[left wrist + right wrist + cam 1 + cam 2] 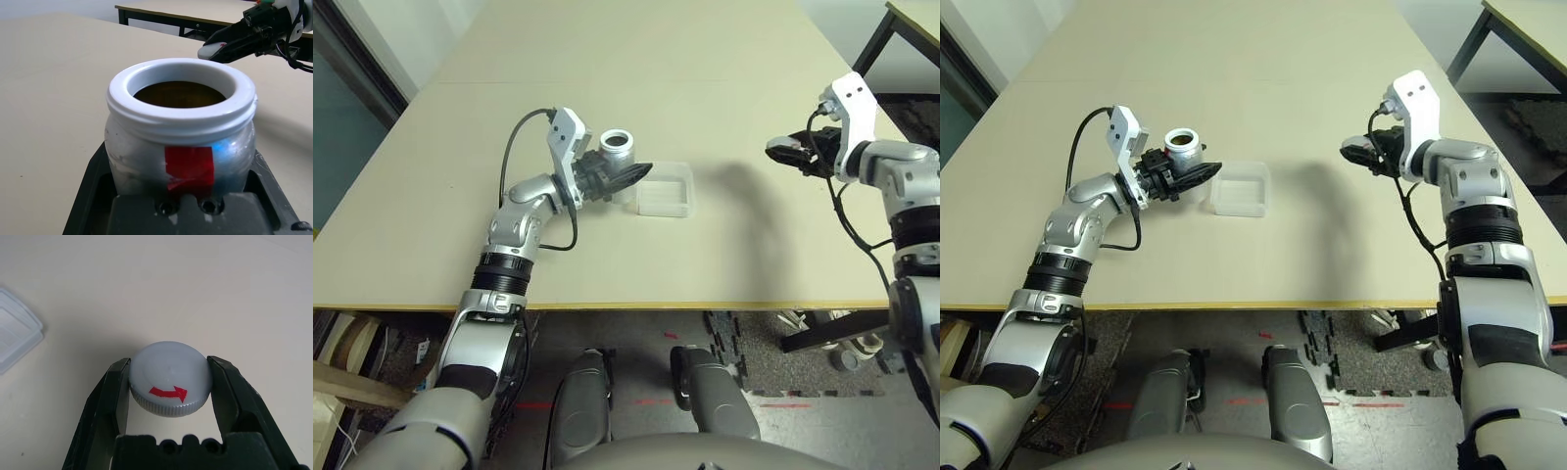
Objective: Pour the medicine from the bottle into the box.
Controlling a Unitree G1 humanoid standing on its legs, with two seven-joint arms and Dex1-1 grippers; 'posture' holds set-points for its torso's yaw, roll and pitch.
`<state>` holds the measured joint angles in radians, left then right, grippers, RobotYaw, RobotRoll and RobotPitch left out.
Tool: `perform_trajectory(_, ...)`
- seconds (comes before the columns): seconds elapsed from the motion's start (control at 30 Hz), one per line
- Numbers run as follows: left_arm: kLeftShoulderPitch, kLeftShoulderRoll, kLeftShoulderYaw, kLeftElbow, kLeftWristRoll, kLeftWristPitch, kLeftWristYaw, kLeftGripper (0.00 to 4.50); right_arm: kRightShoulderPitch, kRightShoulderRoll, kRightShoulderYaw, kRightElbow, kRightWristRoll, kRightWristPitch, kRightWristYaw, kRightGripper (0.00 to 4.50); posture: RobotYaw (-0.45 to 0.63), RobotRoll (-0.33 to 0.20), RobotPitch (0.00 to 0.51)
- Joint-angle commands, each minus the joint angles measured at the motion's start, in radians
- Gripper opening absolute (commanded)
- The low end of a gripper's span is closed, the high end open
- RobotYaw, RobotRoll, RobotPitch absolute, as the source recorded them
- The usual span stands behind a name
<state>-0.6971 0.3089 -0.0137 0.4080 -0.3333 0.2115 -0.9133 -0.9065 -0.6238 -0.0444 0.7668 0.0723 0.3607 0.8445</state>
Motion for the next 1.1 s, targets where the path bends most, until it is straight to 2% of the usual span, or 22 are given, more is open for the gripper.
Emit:
perform_trajectory(0.03,-0.013,0.01,0.005,0.003,0.014,-0.011,0.006,2.65,0.011,0.002,0.022,0.025,-0.023,-0.053,-0.004,3.52,-0.07,0.0,0.121)
perform_trajectory(0.13,-0.014,0.015,0.008,0.008,0.016,-0.015,0.007,2.65,0.013,-0.001,0.032,0.032,-0.033,-0.081,0.003,4.5,-0.07,0.0,0.119)
perform_trajectory(0.3,-0.021,0.023,0.01,0.019,0.021,-0.017,0.009,2.65,0.025,-0.008,0.029,0.02,-0.024,-0.093,0.027,4.5,-0.08,0.0,0.118)
perform_trajectory(0.53,-0.074,0.04,-0.001,0.091,0.059,-0.002,0.029,2.65,0.076,-0.034,0.019,-0.049,0.018,-0.096,0.15,4.5,-0.09,0.0,0.116)
perform_trajectory(0.83,-0.105,0.056,-0.008,0.136,0.088,-0.005,0.014,2.65,0.179,-0.097,0.043,-0.217,0.126,-0.148,0.491,4.5,-0.1,0.0,0.115)
perform_trajectory(1.1,-0.108,0.069,-0.014,0.152,0.099,-0.002,-0.001,2.65,0.228,-0.044,0.0,-0.275,0.233,-0.181,0.544,4.5,-0.09,0.0,0.113)
